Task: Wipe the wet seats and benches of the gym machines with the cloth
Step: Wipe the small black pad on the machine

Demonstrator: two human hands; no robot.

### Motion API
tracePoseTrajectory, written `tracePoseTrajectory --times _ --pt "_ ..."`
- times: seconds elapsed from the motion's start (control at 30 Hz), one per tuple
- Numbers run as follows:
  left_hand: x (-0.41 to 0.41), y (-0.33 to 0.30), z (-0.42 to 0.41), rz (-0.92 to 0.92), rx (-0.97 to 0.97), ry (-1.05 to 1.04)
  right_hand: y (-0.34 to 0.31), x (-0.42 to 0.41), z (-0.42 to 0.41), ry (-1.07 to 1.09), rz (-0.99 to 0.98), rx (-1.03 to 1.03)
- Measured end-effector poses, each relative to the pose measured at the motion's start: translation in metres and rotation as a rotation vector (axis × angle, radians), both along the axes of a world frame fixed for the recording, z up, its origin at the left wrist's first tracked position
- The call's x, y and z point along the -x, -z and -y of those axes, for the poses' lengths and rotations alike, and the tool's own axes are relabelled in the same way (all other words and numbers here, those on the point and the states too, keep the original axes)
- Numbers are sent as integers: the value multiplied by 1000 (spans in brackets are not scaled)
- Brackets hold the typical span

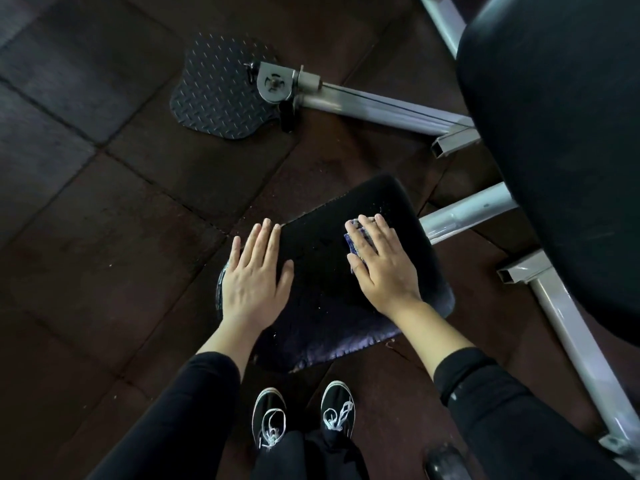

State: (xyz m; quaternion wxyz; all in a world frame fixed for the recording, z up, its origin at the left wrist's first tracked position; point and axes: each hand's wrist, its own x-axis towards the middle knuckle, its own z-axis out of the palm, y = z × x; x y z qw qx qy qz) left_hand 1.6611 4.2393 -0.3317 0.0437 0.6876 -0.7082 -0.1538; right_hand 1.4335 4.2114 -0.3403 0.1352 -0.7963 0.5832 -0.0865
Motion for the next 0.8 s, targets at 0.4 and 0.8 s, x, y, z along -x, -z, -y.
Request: tracePoseTrajectory --times 0.4,0.8 --pt "1 -1 0 24 -27 0 4 -21 64 23 -106 40" --pt "2 -1 2 18 -35 -4 -3 58 33 270 -44 -79"
